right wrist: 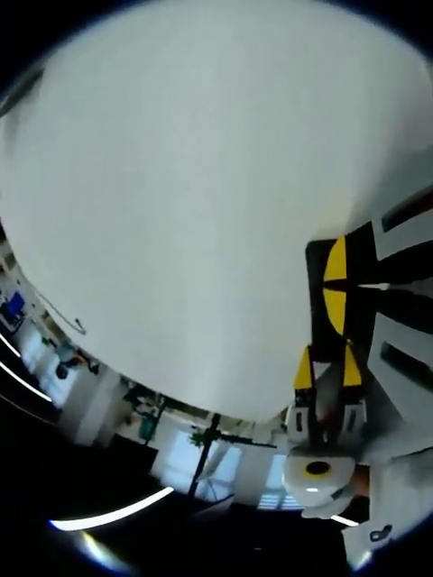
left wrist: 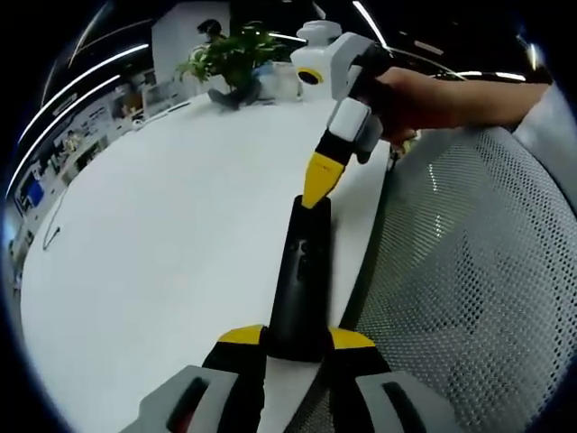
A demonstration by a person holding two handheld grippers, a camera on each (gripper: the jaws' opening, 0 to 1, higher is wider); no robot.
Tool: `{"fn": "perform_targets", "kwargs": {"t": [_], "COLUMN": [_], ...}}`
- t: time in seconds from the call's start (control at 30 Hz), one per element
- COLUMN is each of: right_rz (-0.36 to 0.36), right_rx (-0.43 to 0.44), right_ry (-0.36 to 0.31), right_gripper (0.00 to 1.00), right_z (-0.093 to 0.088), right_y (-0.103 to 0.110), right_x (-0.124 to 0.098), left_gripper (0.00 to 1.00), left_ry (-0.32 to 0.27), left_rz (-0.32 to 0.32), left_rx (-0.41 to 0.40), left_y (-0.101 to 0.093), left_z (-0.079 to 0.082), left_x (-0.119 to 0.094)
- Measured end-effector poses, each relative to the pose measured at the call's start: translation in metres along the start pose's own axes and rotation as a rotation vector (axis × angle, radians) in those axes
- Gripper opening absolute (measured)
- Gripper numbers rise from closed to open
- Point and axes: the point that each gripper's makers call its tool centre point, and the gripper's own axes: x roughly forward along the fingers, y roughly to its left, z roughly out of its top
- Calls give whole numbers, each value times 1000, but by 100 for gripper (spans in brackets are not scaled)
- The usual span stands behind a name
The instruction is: Press the specified remote control buttons in sequence, fully releasing each button before pressing the next.
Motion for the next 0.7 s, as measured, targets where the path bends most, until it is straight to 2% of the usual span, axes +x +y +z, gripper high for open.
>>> {"fn": "perform_targets", "kwargs": {"t": [0.13,0.2,0.47,0.7], "right_rz": [-16,-19,-15,57], "right_rx": [-46,-42,-29,-10], "right_ry": [14,12,15,-21], "right_gripper": [0,0,0,0], "right_z": [0,0,1,7], "right_y": [1,1,1,12], "right_x": [0,0,0,-3], "left_gripper": [25,25,25,25], "left_ry": [-1,1,-3,-14], "left_rz": [5,14,13,16], "left_rx": [7,42,32,31], "left_y": [1,0,1,2], "left_z": [0,0,1,2], "left_x": [1,1,0,2]}}
